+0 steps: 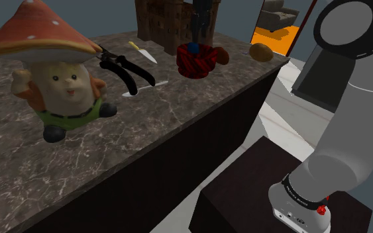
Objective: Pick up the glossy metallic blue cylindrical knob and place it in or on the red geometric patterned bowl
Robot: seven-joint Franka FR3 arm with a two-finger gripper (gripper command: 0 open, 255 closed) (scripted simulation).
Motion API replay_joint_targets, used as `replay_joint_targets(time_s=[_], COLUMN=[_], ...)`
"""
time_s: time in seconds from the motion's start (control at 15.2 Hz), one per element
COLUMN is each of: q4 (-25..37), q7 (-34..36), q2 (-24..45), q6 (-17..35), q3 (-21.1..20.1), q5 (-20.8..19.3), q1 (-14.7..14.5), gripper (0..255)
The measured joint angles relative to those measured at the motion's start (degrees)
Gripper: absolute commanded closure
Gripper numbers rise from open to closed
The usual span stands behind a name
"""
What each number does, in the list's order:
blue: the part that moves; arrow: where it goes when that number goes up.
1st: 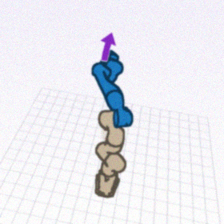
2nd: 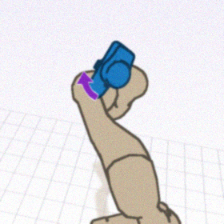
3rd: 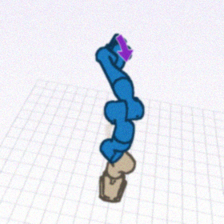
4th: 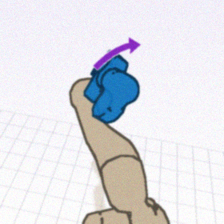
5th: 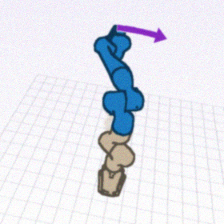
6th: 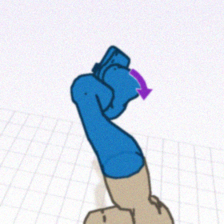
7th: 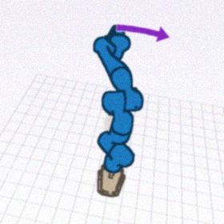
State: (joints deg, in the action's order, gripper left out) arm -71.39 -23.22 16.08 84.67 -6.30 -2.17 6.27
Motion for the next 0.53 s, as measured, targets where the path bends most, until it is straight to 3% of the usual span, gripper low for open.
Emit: replay_joint_targets(time_s=[0.2, 0.53], q4=[9.82, 13.75], q7=[0.08, 0.16], q2=[3.11, 4.72], q6=[-6.62, -9.05], q3=[-0.06, -0.08], q5=[-0.39, -0.57], q1=[-0.45, -0.7], gripper=[0, 0])
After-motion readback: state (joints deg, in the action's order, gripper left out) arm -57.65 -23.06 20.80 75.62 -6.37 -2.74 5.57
